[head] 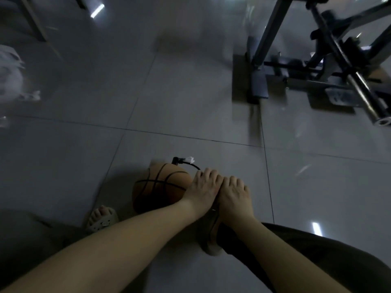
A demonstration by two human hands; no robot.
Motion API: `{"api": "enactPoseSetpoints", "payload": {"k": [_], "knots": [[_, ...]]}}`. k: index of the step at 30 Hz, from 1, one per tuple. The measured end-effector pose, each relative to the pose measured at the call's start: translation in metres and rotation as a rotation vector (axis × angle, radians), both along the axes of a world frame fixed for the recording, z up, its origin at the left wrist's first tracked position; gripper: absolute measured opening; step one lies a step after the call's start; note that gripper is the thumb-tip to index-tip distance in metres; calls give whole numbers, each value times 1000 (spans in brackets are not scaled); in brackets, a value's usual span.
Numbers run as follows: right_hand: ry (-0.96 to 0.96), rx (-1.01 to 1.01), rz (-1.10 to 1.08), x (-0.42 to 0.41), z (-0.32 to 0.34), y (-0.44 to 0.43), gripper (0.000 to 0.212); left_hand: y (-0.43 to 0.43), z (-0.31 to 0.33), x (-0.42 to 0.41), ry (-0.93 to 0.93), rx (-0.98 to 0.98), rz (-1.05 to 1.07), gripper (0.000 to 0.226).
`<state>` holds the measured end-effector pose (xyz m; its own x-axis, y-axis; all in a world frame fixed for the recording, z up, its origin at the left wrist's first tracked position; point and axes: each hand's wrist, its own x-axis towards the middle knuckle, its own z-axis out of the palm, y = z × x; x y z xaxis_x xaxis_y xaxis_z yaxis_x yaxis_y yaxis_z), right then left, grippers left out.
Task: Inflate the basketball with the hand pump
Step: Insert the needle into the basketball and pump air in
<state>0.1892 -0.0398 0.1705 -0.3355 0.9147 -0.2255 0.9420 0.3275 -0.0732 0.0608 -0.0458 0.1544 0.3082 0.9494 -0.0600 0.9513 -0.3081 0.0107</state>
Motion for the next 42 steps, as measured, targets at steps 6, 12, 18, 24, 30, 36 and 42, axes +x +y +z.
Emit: {"api": "enactPoseSetpoints", "payload": {"k": [6, 12, 18, 24, 30, 36, 42], "knots": [[52, 57, 124, -7, 61, -3, 24, -13, 67, -25, -168, -8, -39, 30], [171, 555, 165, -13, 123, 5, 15, 1, 143, -31, -259, 370, -54, 25], [76, 432, 57, -2, 57, -39, 29, -27, 65, -8, -128, 276, -13, 10], [34, 298, 48, -2, 20, -24, 22, -19, 36, -4, -88, 222, 13, 9], [47, 226, 45, -3, -13, -23, 19, -16, -2, -3, -64, 155, 19, 10], [34, 194, 56, 0, -30, -20, 26, -14, -17, 1, -41, 56, 39, 15], [71, 33, -29, 6, 8, -15, 28, -5, 31, 1, -55, -89, -67, 27]]}}
